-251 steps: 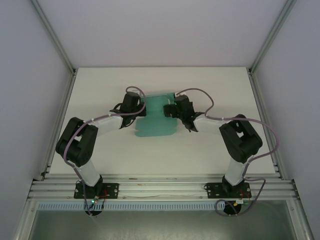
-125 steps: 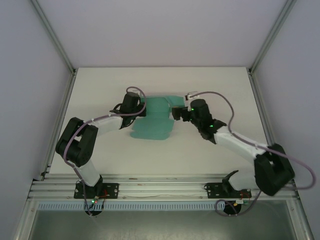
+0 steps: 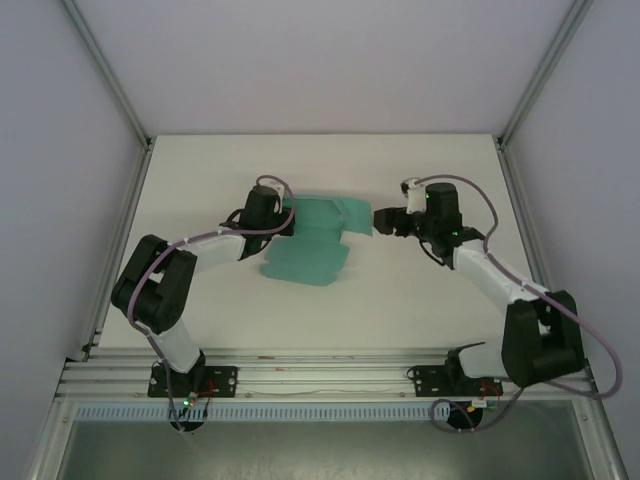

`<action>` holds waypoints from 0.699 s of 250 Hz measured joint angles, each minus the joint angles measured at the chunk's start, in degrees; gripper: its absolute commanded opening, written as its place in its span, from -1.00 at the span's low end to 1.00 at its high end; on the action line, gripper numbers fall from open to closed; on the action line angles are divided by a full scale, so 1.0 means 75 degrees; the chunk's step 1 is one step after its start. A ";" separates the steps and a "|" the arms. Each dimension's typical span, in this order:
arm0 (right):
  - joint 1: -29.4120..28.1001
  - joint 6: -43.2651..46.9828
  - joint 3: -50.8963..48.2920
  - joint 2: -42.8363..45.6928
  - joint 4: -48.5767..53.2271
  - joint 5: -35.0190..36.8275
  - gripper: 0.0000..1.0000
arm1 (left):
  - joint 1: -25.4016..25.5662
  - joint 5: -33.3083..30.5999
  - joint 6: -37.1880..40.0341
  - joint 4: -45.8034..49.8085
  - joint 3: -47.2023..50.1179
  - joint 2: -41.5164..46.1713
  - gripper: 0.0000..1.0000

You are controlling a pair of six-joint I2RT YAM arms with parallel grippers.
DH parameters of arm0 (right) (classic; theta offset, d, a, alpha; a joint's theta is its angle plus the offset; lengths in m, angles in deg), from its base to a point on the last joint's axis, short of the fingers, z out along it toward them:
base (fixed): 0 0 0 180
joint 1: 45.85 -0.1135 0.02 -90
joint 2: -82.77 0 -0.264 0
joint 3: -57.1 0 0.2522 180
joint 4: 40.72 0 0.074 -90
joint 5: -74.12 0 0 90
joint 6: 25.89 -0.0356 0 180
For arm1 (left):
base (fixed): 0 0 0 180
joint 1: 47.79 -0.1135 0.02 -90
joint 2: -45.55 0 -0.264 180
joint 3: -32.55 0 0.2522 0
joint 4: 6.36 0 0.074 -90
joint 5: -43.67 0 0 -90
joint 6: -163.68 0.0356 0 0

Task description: Assemble paper box

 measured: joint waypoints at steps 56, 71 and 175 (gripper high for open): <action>-0.0038 0.0746 0.0536 -0.0871 0.0347 -0.1597 0.31 | 0.0000 0.0050 0.0050 -0.0017 0.0000 0.0000 -1.00; -0.0099 0.0903 0.0708 -0.1067 0.0428 -0.1900 0.31 | 0.0000 0.0082 0.0050 -0.0017 0.0000 0.0000 -1.00; -0.1067 0.1915 0.1562 -0.1955 0.0877 -0.2454 0.32 | 0.0000 0.0117 0.0050 0.0006 -0.0017 -0.0251 -1.00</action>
